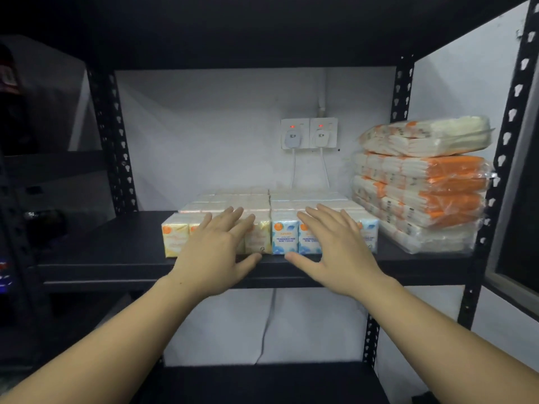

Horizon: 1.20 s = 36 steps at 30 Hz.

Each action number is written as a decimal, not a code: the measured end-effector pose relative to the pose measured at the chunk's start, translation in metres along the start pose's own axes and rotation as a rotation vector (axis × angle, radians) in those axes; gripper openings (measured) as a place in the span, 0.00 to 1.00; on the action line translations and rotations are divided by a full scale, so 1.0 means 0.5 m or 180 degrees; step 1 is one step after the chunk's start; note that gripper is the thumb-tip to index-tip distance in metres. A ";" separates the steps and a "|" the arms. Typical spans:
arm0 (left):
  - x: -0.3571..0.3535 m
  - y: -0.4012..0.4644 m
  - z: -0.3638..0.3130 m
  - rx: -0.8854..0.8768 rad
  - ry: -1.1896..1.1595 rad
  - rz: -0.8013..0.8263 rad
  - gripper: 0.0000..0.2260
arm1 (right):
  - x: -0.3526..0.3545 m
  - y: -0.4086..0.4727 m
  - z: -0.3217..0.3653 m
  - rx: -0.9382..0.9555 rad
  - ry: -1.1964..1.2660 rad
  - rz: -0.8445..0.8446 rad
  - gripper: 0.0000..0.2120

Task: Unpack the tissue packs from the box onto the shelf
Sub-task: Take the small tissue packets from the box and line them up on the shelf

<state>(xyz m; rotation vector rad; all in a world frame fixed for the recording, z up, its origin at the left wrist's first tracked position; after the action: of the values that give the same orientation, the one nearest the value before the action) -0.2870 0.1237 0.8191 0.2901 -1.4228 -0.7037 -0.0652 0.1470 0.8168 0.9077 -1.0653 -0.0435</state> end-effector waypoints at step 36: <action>-0.663 -1.058 0.095 0.0970 -0.1595 0.3383 0.32 | -0.767 -0.813 0.297 -0.2252 0.1231 0.2843 0.31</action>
<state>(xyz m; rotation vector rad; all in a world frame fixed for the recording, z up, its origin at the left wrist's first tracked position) -0.4727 -0.0727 0.2544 -0.4397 -1.8780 0.3480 -0.2239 -0.0404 0.2934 -0.2354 -0.9082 0.4558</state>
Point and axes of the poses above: each hand's wrist, its own y-axis towards the middle knuckle, its own x-axis out of the back of the hand, z = x × y, the point moved 6 cm from there along y, towards the middle knuckle, and after that the axes turned 7 degrees about y, right-handed, at the moved point
